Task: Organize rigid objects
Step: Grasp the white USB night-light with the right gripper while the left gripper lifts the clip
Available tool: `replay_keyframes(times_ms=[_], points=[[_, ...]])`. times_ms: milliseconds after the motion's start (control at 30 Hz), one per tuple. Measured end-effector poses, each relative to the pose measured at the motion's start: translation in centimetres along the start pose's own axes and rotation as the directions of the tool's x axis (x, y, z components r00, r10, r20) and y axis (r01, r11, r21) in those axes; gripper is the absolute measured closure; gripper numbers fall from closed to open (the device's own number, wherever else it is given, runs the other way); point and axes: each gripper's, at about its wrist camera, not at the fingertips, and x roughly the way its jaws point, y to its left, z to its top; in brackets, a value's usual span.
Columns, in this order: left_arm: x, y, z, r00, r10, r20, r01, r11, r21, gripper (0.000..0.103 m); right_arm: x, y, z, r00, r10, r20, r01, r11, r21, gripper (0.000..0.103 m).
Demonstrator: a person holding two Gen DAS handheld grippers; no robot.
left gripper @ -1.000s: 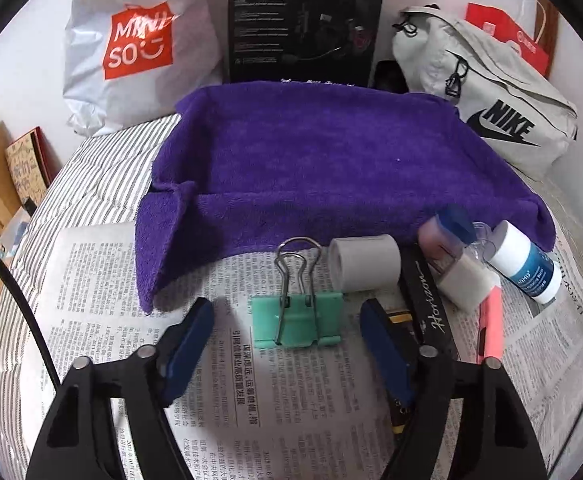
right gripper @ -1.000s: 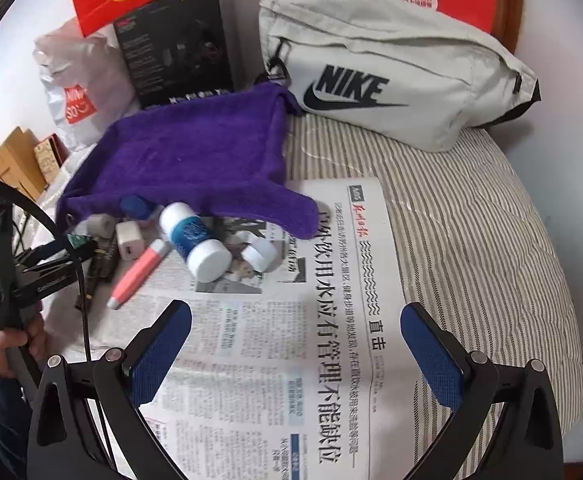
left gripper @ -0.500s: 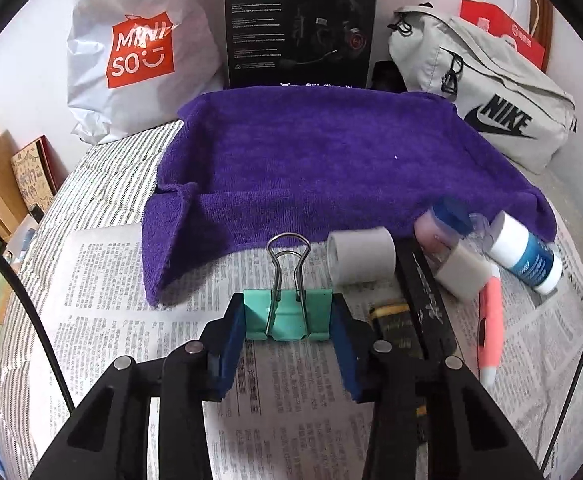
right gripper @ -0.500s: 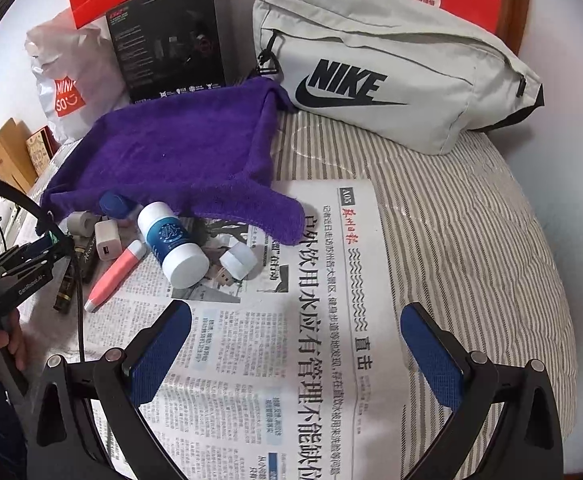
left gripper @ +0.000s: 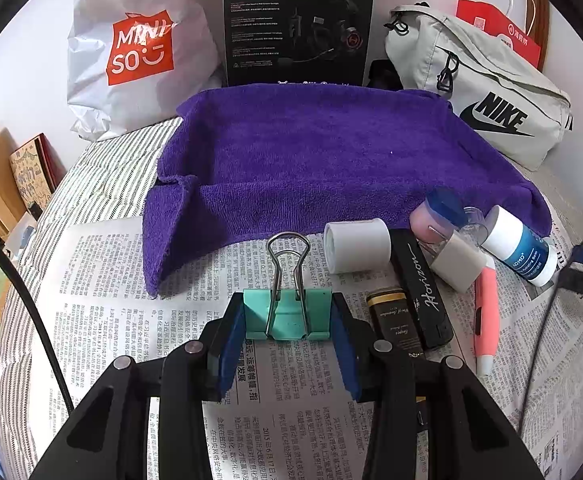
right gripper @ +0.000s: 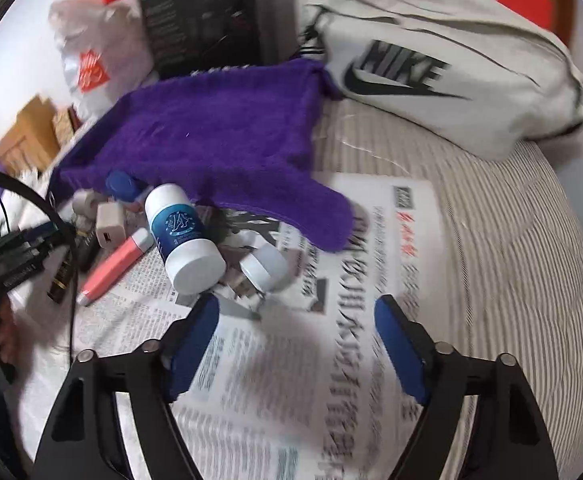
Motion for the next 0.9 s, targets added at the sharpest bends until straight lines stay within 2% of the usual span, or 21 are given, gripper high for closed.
replay_keyframes(times_ms=[133, 233, 333, 400, 633, 900], points=[[0.0, 0.0, 0.0, 1.0, 0.0, 0.0, 0.0, 1.0, 0.0, 0.064, 1.1, 1.4, 0.1, 1.0, -0.026, 0.015, 0.027, 0.995, -0.095, 0.038], [0.0, 0.0, 0.0, 1.0, -0.001, 0.0, 0.001, 1.0, -0.001, 0.064, 1.5, 1.3, -0.1, 1.0, -0.004, 0.027, 0.007, 0.993, -0.114, 0.045], [0.0, 0.0, 0.0, 1.0, -0.001, 0.0, 0.001, 1.0, -0.001, 0.064, 1.6, 1.2, 0.1, 0.999, 0.012, 0.04, -0.007, 0.992, -0.125, 0.056], [0.0, 0.0, 0.0, 1.0, -0.001, 0.0, 0.001, 1.0, -0.001, 0.064, 1.8, 1.1, 0.2, 0.998, 0.027, 0.05, -0.021, 0.991, -0.13, 0.067], [0.0, 0.0, 0.0, 1.0, -0.001, 0.0, 0.001, 1.0, -0.002, 0.064, 2.0, 1.5, 0.7, 0.998, 0.049, 0.042, -0.045, 0.993, -0.107, 0.067], [0.0, 0.1, 0.0, 1.0, -0.002, -0.001, 0.002, 1.0, -0.001, 0.064, 2.4, 1.7, 1.1, 0.998, 0.039, 0.056, -0.033, 0.994, -0.1, 0.067]])
